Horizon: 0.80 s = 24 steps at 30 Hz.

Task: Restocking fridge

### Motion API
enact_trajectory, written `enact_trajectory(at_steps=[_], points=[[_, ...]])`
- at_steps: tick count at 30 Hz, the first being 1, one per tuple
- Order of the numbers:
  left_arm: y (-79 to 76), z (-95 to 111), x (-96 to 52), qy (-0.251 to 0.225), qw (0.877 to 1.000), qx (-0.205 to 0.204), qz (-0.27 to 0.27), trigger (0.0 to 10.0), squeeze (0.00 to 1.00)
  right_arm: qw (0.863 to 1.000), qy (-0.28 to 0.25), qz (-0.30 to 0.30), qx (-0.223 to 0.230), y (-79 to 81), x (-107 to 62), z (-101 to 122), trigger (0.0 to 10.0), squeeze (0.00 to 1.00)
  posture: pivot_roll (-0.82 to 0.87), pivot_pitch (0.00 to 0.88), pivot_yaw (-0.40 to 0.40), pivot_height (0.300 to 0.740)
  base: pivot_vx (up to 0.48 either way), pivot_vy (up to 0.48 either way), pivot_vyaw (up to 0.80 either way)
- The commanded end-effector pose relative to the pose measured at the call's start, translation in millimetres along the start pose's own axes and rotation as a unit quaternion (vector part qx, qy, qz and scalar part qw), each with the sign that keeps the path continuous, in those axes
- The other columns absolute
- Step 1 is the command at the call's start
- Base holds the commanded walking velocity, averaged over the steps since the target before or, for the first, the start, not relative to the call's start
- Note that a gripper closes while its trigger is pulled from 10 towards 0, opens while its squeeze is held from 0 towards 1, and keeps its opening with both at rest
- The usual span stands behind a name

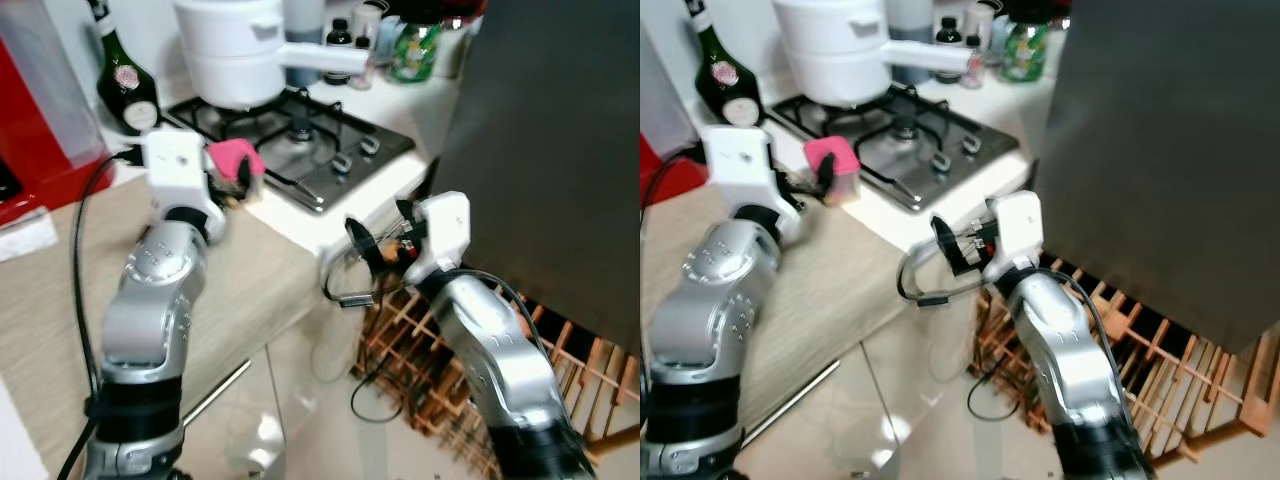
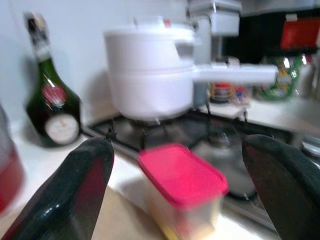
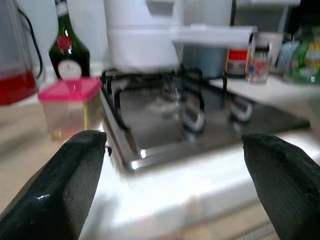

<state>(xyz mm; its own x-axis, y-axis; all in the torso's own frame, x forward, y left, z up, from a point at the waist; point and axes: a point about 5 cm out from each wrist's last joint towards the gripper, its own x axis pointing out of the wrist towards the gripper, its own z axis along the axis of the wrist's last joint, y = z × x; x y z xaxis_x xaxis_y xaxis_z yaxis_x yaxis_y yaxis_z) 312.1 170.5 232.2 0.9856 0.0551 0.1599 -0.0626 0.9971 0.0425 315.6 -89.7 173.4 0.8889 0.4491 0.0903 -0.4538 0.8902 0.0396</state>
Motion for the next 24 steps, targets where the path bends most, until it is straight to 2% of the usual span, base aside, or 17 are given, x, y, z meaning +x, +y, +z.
enact_trajectory(at_steps=[1, 5, 7, 8, 9, 10, 11, 12, 14, 15, 19, 24], points=[[15.8, 7.5, -2.9, -0.016, 0.999, 0.017, 0.047, 10.0, 0.00, 1.000, 0.005, -0.010, 0.000, 0.6, 9.0, -4.3, 10.0, 0.00, 0.01, 0.000, 0.012, 0.740, 0.000, 0.000, 0.00], [48.0, 8.2, -17.5, -0.024, 0.989, 0.050, 0.136, 10.0, 0.00, 1.000, 0.005, -0.006, 0.005, 7.3, 29.8, -4.4, 10.0, 0.00, 0.06, 0.012, -0.016, 0.740, 0.000, 0.000, 0.00], [53.0, 6.7, -21.8, -0.023, 0.987, 0.063, 0.147, 10.0, 0.00, 1.000, 0.006, -0.006, 0.005, 8.0, 32.9, -5.2, 10.0, 0.00, 0.06, 0.012, -0.016, 0.740, 0.000, 0.000, 0.00], [56.8, -1.7, -31.7, -0.010, 0.985, 0.080, 0.151, 10.0, 0.00, 1.000, 0.008, -0.007, 0.007, 8.6, 37.8, -7.0, 10.0, 0.00, 0.09, 0.025, -0.030, 0.740, 0.000, 0.000, 0.00], [56.8, -1.7, -31.7, -0.010, 0.985, 0.080, 0.151, 10.0, 0.00, 1.000, 0.008, -0.007, 0.007, 8.6, 37.8, -7.0, 10.0, 0.00, 0.09, 0.025, -0.030, 0.740, 0.000, 0.000, 0.00], [58.7, -7.6, -38.6, 0.000, 0.984, 0.090, 0.152, 10.0, 0.00, 1.000, 0.010, -0.008, 0.009, 9.0, 41.2, -8.3, 10.0, 0.00, 0.09, 0.025, -0.030, 0.740, 0.000, 0.000, 0.00], [58.8, -19.5, -51.8, 0.024, 0.984, 0.098, 0.148, 10.0, 0.00, 1.000, 0.012, -0.004, 0.011, 11.1, 45.5, -9.9, 10.0, 0.00, 0.12, 0.043, -0.047, 0.740, 0.000, 0.000, 0.00], [58.8, -19.5, -51.8, 0.024, 0.984, 0.098, 0.148, 10.0, 0.00, 1.000, 0.012, -0.004, 0.011, 11.1, 45.5, -9.9, 10.0, 0.00, 0.12, 0.043, -0.047, 0.740, 0.000, 0.000, 0.00], [57.0, -33.8, -73.5, 0.056, 0.982, 0.110, 0.143, 10.0, 0.00, 1.000, 0.011, 0.009, 0.016, 15.6, 51.6, -11.0, 10.0, 0.00, 0.15, 0.053, -0.063, 0.740, 0.000, 0.000, 0.00], [53.7, -36.3, -78.3, 0.061, 0.982, 0.116, 0.136, 10.0, 0.00, 1.000, 0.010, 0.014, 0.018, 16.9, 54.7, -10.8, 10.0, 0.00, 0.17, 0.058, -0.073, 0.740, 0.000, 0.000, 0.00], [48.7, -31.8, -79.1, 0.044, 0.982, 0.126, 0.133, 10.0, 0.00, 0.999, 0.003, 0.023, 0.026, 19.5, 59.9, -8.8, 10.0, 0.00, 0.18, 0.063, -0.085, 0.740, 0.000, 0.000, 0.00], [40.1, -16.7, -71.6, 0.001, 0.984, 0.122, 0.126, 10.0, 0.00, 0.999, -0.019, 0.038, 0.024, 24.6, 65.5, -1.0, 10.0, 0.00, 0.19, 0.061, -0.099, 0.740, 0.000, 0.000, 0.14]])
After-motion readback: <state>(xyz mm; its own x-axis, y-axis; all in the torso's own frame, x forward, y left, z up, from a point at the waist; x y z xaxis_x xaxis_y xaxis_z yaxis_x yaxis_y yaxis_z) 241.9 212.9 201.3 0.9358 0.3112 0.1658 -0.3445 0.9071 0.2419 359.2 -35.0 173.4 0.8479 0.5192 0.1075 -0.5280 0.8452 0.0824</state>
